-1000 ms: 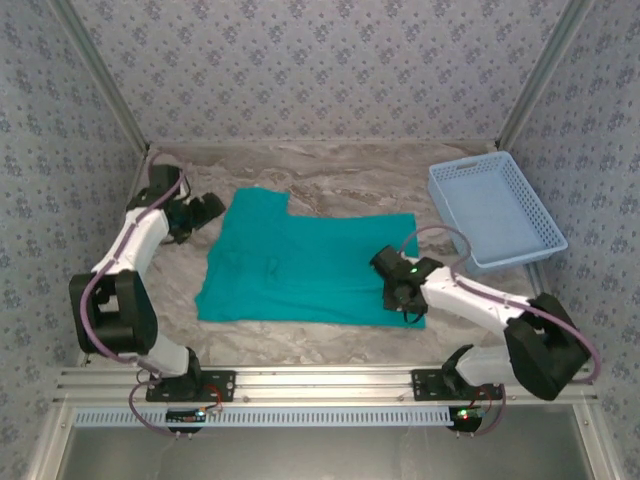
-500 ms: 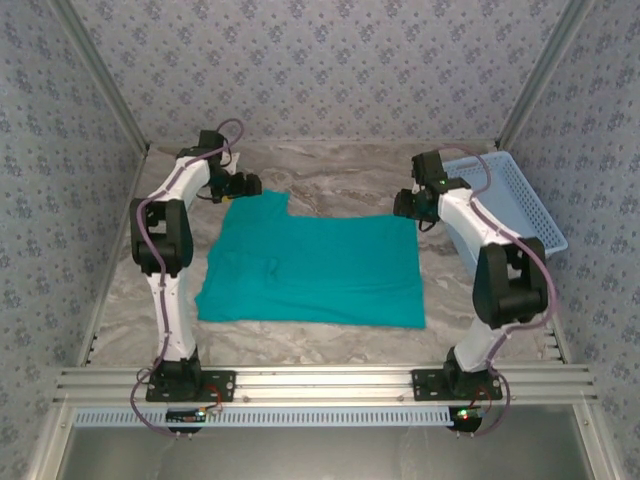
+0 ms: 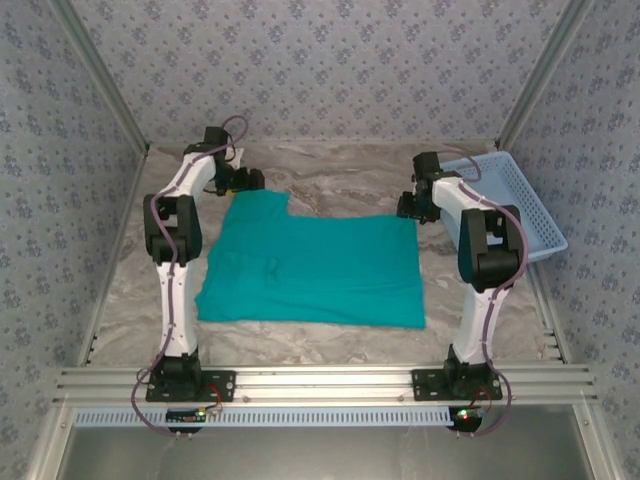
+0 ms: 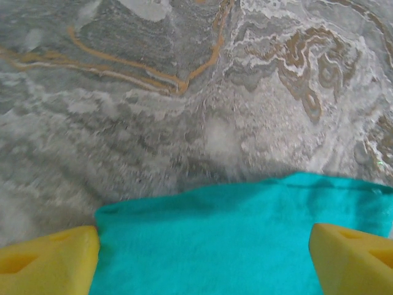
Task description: Fold the inside-out t-shirt
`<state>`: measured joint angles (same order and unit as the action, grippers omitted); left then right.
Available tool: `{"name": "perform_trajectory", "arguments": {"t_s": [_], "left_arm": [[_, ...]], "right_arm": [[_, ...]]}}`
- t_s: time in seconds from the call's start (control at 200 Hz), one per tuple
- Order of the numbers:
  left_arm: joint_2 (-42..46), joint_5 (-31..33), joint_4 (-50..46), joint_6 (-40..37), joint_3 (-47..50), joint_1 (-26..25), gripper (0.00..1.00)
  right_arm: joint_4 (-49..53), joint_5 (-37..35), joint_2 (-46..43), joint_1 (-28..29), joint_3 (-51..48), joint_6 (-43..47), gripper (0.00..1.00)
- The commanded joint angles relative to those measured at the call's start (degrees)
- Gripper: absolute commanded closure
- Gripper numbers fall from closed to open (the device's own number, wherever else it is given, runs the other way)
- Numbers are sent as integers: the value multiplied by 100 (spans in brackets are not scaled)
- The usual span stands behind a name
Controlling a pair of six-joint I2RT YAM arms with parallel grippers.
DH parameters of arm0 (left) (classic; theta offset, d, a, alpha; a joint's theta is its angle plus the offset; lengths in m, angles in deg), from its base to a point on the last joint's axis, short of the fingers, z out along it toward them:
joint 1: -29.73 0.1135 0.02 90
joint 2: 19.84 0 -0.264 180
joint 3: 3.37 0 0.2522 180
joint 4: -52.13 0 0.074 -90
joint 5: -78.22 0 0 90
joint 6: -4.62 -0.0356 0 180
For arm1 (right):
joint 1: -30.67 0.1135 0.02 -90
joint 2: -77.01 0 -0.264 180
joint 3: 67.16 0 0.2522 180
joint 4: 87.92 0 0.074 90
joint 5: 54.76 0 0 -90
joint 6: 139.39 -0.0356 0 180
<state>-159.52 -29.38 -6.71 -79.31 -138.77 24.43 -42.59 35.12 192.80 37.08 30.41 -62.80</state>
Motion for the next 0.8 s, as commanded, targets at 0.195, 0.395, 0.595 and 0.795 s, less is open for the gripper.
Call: {"name": "perform_trajectory", "arguments": {"t_s": [0.195, 0.395, 0.595, 0.795], "left_arm": [[-927, 124, -1060, -184, -1387, -315, 26], [-1143, -52, -1307, -268, -1826, -279, 66], [-427, -452, -672, -1385, -1131, -259, 97], [711, -1265, 246, -1955, 36, -104, 100]], "right_arm": [[205, 489, 358, -95, 217, 112, 52], [482, 515, 533, -79, 373, 80, 73], [507, 769, 554, -88, 701, 484, 99], [59, 903, 1, -37, 455, 927, 100]]}}
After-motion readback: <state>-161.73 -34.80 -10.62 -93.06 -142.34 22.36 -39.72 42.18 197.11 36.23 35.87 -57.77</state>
